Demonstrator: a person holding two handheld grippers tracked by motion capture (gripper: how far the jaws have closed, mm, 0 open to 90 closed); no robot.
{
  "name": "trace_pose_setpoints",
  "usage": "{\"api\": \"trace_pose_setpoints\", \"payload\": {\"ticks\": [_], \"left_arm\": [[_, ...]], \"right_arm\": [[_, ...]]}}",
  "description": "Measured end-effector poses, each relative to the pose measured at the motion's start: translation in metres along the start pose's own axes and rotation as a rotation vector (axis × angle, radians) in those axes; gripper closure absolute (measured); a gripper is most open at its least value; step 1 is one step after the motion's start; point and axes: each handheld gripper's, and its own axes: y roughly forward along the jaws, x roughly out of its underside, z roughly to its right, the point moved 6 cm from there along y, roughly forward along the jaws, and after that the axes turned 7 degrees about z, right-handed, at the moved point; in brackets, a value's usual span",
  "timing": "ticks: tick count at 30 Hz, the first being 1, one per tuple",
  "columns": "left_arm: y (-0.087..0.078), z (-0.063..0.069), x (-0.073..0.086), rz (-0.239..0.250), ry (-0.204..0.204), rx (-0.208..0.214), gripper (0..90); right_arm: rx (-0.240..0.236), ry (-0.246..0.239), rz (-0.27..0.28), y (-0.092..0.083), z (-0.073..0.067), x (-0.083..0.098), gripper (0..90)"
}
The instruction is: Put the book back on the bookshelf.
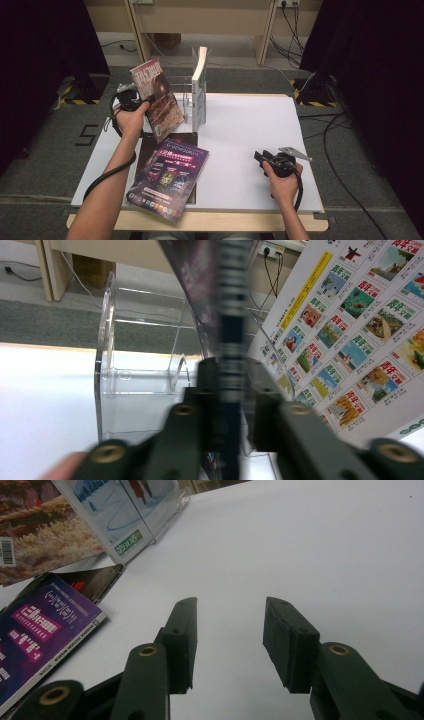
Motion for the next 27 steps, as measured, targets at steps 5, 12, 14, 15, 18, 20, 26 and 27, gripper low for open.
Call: {"api": "trace_pose_setpoints", "payload": {"ticks": [5,12,14,15,18,20,26,27], "left_arm": [[-0.001,0.009,-0.001,0.003,0.056,0.023,83.3],[0.0,0.029,-0.017,0.054,0.166,0.017,83.5],[0.003,0.033,-0.022,0.068,0.182,0.012,83.5],[0.004,0.034,-0.025,0.077,0.182,0.012,83.5],[0.011,0.039,-0.032,0.101,0.204,0.007,83.5],[0.018,0.041,-0.035,0.119,0.229,-0.01,83.5],[0.039,0.041,-0.039,0.148,0.252,-0.05,83.4],[0.044,0.039,-0.037,0.145,0.259,-0.059,83.4]], "right_arm": [[0.0,-0.014,-0.008,0.001,0.0,0.001,58.2],[-0.005,-0.008,-0.001,0.0,-0.001,0.0,58.2],[-0.007,-0.006,0.0,0.0,-0.001,0.0,58.2],[-0.007,-0.007,0.001,0.0,-0.001,0.0,58.2],[-0.009,-0.003,0.003,-0.001,-0.001,0.0,58.3],[-0.011,-0.007,0.008,-0.001,0.0,-0.001,58.2],[-0.013,-0.013,0.011,0.0,0.001,0.0,58.3],[-0.015,-0.012,0.012,0.0,0.001,0.0,58.2]]}}
